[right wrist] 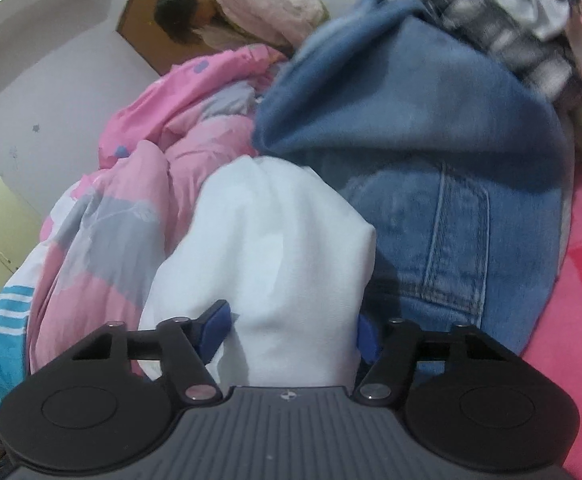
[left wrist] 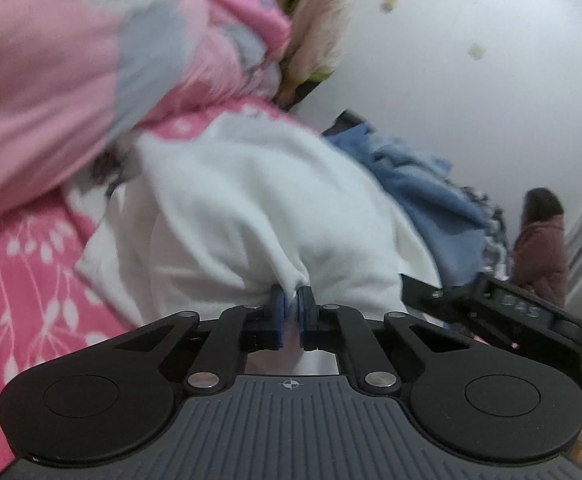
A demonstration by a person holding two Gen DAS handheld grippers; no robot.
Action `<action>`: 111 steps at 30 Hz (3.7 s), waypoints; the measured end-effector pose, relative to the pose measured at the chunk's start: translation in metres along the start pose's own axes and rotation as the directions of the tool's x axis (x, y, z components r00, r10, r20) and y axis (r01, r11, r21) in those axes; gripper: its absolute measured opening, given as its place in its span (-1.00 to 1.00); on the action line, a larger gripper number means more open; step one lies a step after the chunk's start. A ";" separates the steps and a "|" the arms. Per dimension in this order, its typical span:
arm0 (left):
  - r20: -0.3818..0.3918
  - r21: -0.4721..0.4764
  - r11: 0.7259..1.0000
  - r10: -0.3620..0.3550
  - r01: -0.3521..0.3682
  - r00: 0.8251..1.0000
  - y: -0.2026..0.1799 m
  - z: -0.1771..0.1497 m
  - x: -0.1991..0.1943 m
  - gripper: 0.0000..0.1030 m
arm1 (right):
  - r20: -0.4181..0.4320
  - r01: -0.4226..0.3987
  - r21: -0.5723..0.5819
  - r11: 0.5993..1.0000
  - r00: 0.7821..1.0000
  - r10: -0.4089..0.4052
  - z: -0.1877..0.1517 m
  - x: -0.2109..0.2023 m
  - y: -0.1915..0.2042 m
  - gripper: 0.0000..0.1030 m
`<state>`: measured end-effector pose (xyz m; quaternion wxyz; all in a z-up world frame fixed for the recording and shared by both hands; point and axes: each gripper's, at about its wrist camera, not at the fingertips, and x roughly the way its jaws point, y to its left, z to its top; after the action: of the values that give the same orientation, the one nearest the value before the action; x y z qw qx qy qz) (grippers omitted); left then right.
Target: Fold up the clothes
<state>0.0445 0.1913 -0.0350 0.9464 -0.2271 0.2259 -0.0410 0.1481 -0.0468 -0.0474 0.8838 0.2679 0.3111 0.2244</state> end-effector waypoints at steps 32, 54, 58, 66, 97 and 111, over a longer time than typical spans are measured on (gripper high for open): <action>-0.056 0.155 0.800 -0.578 0.579 0.814 -0.109 0.059 -0.062 -1.00 | 0.212 -0.262 -0.170 0.950 0.932 0.294 0.032 -0.135 0.046 -0.68; -0.185 0.108 0.437 -0.874 0.893 0.450 -0.273 0.058 -0.094 -1.00 | 0.456 0.008 -0.219 0.976 0.885 0.095 0.084 -0.349 0.045 -0.93; -0.194 0.121 0.348 -0.910 0.930 0.366 -0.309 0.064 -0.112 -1.00 | 0.522 0.075 -0.240 0.968 0.851 0.064 0.096 -0.401 0.053 -0.93; -0.215 0.090 0.297 -0.926 0.951 0.309 -0.352 0.055 -0.112 -1.00 | 0.556 0.326 -0.289 0.900 0.822 -0.119 0.119 -0.465 0.082 -0.93; -0.698 0.180 0.816 -0.287 0.549 0.656 -0.178 -0.104 0.065 0.20 | 0.007 0.445 -0.304 0.842 0.885 -0.465 -0.069 -0.339 -0.032 0.62; -0.702 0.120 0.764 -0.386 0.634 0.598 -0.192 -0.138 0.073 -0.98 | 0.040 0.680 -0.520 0.517 0.624 -0.781 -0.108 -0.276 -0.046 -0.03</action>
<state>0.0535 -0.0498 -0.0888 0.7807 -0.0784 0.4464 -0.4303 -0.1088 -0.2008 -0.0287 0.8957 -0.1446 0.4140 -0.0738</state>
